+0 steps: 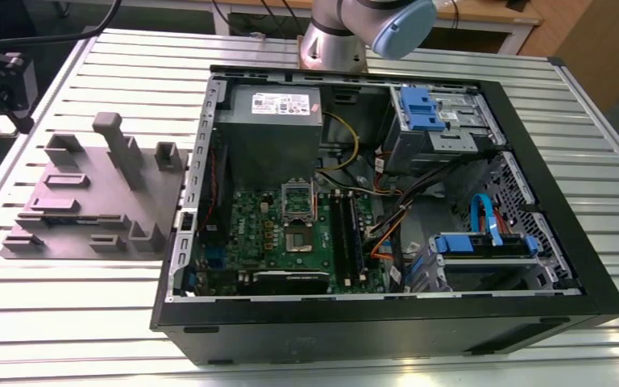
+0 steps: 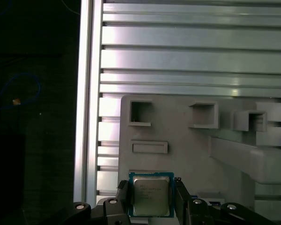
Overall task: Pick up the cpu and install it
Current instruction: 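Pick up the cpu and move it towards the insertion slot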
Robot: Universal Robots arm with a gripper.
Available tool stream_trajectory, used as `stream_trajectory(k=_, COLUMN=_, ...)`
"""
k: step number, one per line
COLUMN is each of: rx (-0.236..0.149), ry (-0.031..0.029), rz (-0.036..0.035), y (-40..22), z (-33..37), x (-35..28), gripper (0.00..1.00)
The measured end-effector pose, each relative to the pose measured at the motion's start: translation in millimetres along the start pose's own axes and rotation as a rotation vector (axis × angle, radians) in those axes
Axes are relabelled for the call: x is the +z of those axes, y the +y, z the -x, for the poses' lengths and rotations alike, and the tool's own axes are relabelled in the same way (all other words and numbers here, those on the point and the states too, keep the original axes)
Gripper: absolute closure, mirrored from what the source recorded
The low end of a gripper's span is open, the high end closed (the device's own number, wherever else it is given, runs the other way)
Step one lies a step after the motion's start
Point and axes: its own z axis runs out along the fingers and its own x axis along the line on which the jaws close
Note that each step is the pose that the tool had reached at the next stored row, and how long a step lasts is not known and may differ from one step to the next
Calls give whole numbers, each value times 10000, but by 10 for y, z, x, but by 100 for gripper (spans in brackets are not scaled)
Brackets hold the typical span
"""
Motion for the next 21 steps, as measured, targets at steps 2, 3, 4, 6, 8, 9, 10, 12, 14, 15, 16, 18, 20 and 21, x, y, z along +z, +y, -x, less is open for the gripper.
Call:
stream_trajectory(k=2, rx=1, ry=0, rz=-1, y=1, z=0, x=-7, gripper=53)
stream_trajectory(k=3, rx=2, ry=0, rz=0, y=1, z=0, x=-10, gripper=53)
stream_trajectory(k=4, rx=3, ry=0, rz=-1, y=1, z=0, x=-13, gripper=53)
stream_trajectory(k=6, rx=4, ry=-1, rz=-2, y=2, z=0, x=-19, gripper=53)
stream_trajectory(k=8, rx=5, ry=-1, rz=-2, y=3, z=0, x=-24, gripper=53)
stream_trajectory(k=9, rx=6, ry=0, rz=-3, y=3, z=0, x=-26, gripper=53)
stream_trajectory(k=10, rx=7, ry=-1, rz=-3, y=3, z=0, x=-28, gripper=53)
stream_trajectory(k=12, rx=8, ry=-1, rz=-4, y=4, z=0, x=-32, gripper=53)
stream_trajectory(k=14, rx=8, ry=0, rz=-6, y=5, z=0, x=-35, gripper=53)
stream_trajectory(k=15, rx=9, ry=-1, rz=-6, y=5, z=0, x=-36, gripper=53)
stream_trajectory(k=16, rx=9, ry=-1, rz=-6, y=6, z=0, x=-38, gripper=53)
stream_trajectory(k=18, rx=11, ry=0, rz=-8, y=7, z=0, x=-42, gripper=53)
stream_trajectory(k=20, rx=24, ry=-1, rz=-17, y=16, z=0, x=-64, gripper=53)
stream_trajectory(k=21, rx=47, ry=-2, rz=-30, y=28, z=0, x=-80, gripper=53)
